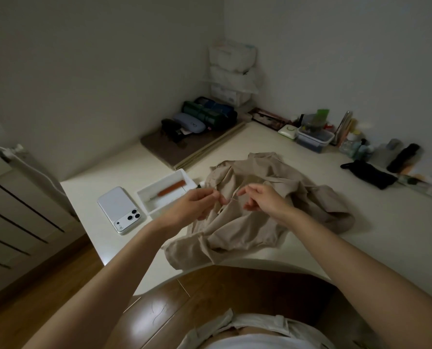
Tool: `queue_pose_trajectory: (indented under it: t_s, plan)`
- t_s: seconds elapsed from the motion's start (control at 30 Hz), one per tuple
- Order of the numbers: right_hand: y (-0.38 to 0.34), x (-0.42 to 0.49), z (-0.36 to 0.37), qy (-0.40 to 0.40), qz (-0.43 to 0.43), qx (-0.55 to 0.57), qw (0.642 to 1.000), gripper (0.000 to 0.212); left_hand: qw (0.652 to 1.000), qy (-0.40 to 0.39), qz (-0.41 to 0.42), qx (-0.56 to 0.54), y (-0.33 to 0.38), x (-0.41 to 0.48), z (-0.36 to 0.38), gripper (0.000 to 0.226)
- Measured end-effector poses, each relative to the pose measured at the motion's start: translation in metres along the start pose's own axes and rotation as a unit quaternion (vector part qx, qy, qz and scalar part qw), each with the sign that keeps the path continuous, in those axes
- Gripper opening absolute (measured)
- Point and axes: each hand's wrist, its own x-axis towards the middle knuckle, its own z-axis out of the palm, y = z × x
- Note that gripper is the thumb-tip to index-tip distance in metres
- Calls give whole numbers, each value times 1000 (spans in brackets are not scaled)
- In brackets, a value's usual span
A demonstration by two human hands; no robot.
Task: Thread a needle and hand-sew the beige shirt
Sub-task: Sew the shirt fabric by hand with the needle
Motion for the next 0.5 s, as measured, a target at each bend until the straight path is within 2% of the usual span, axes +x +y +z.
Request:
queue_pose_trajectory:
  t_s: [0.2,0.33,0.4,0.47,0.5]
  plan:
    - [36,9,-8,64,119,-62,989,30,994,56,61,-76,17,-5,-8,26]
    - [48,8,-8,46,126,-189,973,28,984,72,102,-124,23,-5,-11,22]
    - [54,10,-8,51,98,-253,961,28,985,73,109,-115,26,-5,-11,22]
    - [50,10,-5,119,60,-176,975,22,989,72,100,-82,26,-4,-11,23]
    - [44,9,-3,170,40,-112,978,26,992,69,89,-62,25,-4,-10,23]
